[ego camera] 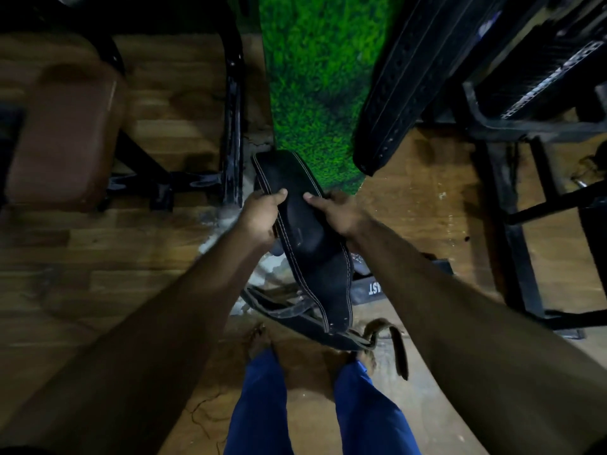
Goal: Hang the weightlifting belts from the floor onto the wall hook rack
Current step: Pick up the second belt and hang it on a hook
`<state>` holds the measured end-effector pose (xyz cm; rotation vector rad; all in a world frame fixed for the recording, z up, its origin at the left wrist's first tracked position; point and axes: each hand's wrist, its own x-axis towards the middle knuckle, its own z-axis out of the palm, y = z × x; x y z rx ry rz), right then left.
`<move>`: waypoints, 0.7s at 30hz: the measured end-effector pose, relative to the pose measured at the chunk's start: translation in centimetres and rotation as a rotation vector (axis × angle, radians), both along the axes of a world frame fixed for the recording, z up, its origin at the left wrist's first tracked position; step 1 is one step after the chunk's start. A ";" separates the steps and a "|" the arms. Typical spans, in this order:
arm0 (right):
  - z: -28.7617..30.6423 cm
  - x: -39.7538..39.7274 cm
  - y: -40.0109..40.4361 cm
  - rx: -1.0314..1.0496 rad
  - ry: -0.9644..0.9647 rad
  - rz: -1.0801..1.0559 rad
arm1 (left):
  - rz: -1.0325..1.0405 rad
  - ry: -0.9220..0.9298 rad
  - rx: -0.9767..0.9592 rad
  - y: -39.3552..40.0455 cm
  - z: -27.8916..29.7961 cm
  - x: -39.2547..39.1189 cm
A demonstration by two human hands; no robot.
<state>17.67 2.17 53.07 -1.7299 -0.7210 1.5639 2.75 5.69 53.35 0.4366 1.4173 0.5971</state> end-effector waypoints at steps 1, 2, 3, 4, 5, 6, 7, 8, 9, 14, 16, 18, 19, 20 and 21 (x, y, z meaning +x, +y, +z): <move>1.4 0.2 0.1 0.031 -0.034 0.017 | 0.001 -0.029 0.003 -0.7 1.4 -0.1; 2.7 0.4 0.2 0.056 -0.041 0.036 | 0.000 -0.056 0.005 -1.3 2.8 -0.3; 4.2 0.7 0.0 0.079 -0.016 0.061 | 0.010 -0.077 0.014 -1.9 4.2 -0.5; 5.6 0.9 -0.3 0.109 0.029 0.092 | 0.022 -0.089 0.030 -2.2 5.4 -0.7; 7.0 1.2 -0.7 0.141 0.072 0.133 | 0.041 -0.098 0.052 -2.4 7.2 -0.9; 8.3 1.5 -1.0 0.160 0.102 0.174 | 0.073 -0.112 0.073 -2.4 9.1 -1.0; 9.8 1.8 -1.4 0.179 0.127 0.213 | 0.110 -0.114 0.097 -2.3 10.8 -0.9; 11.2 2.2 -1.7 0.193 0.144 0.248 | 0.145 -0.102 0.127 -2.1 12.5 -0.8; 12.6 2.5 -1.8 0.200 0.148 0.253 | 0.164 -0.072 0.164 -1.9 14.2 -0.4; 19.5 3.3 -1.4 0.266 0.029 0.217 | 0.161 -0.039 0.323 -3.0 20.7 2.0; 21.9 3.6 -1.1 0.355 0.028 0.196 | 0.147 -0.068 0.354 -3.8 23.0 2.8; 23.6 4.2 -1.2 0.432 0.013 0.221 | 0.149 -0.068 0.383 -4.1 25.0 3.0; 24.6 4.4 -1.5 0.453 0.018 0.236 | 0.158 -0.060 0.414 -4.0 26.1 3.0; 25.5 4.7 -1.8 0.472 0.038 0.247 | 0.181 -0.065 0.453 -3.8 27.5 3.0; 26.4 4.8 -2.0 0.485 0.079 0.256 | 0.210 -0.076 0.491 -3.7 29.0 3.0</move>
